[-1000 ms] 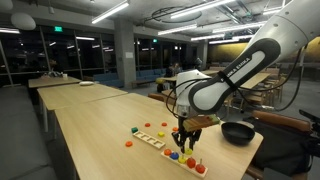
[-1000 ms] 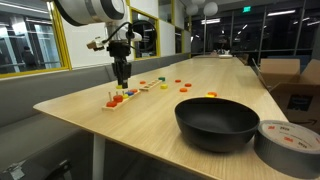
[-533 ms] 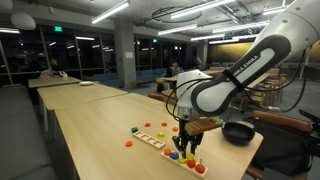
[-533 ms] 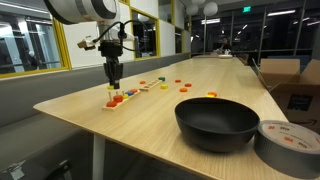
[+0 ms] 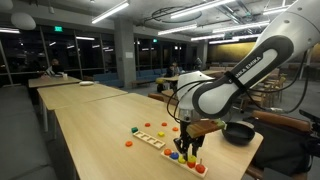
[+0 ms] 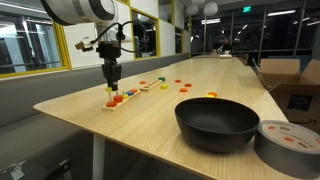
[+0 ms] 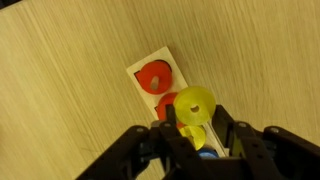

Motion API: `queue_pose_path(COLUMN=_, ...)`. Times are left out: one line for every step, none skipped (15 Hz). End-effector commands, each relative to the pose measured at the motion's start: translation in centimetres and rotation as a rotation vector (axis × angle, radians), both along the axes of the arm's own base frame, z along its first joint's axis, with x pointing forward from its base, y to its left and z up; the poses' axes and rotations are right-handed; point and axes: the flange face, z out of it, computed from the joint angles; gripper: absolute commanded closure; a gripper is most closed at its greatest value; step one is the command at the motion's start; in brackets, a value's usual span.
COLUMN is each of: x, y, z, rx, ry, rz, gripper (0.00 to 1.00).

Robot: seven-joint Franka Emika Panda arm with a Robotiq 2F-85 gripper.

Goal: Put a yellow disc on the second rod from the bottom of the wooden rack

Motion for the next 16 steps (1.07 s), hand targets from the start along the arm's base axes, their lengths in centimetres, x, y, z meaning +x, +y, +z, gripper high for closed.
queue_pose_path(x=-0.3, y=-0.9, z=1.1, rx=0.004, ry=-0.020, rz=-0.008, gripper=0.75)
queue_pose_path(x=-0.2, y=-1.1, z=1.1, rx=0.003, ry=-0.022, rz=-0.011, gripper=0.75)
queue_pose_path(x=-0.1, y=-1.2, z=1.2, rx=0.003, ry=-0.023, rz=-0.014, gripper=0.75)
queue_pose_path(x=0.0, y=-1.3, z=1.2, rx=0.003, ry=-0.024, rz=-0.017, gripper=0.75)
queue_pose_path(x=0.1, y=-1.4, z=1.2, rx=0.003, ry=-0.025, rz=-0.019, gripper=0.75)
queue_pose_path(x=0.2, y=-1.6, z=1.2, rx=0.003, ry=-0.026, rz=-0.022, gripper=0.75)
queue_pose_path(x=0.2, y=-1.7, z=1.1, rx=0.002, ry=-0.025, rz=-0.025, gripper=0.75)
queue_pose_path(x=0.3, y=-1.9, z=1.0, rx=0.001, ry=-0.025, rz=-0.028, gripper=0.75)
queue_pose_path(x=0.3, y=-2.0, z=1.0, rx=0.000, ry=-0.023, rz=-0.031, gripper=0.75)
queue_pose_path(x=0.4, y=-2.1, z=0.9, rx=0.000, ry=-0.022, rz=-0.033, gripper=0.75)
queue_pose_path(x=0.4, y=-2.2, z=0.8, rx=0.000, ry=-0.020, rz=-0.036, gripper=0.75)
queue_pose_path(x=0.5, y=-2.3, z=0.7, rx=0.000, ry=-0.018, rz=-0.038, gripper=0.75)
queue_pose_path(x=0.5, y=-2.3, z=0.6, rx=0.000, ry=-0.017, rz=-0.040, gripper=0.75)
queue_pose_path(x=0.5, y=-2.3, z=0.5, rx=0.000, ry=-0.015, rz=-0.040, gripper=0.75)
queue_pose_path(x=0.5, y=-2.4, z=0.5, rx=0.000, ry=-0.014, rz=-0.041, gripper=0.75)
queue_pose_path(x=0.5, y=-2.3, z=0.5, rx=0.000, ry=-0.014, rz=-0.041, gripper=0.75)
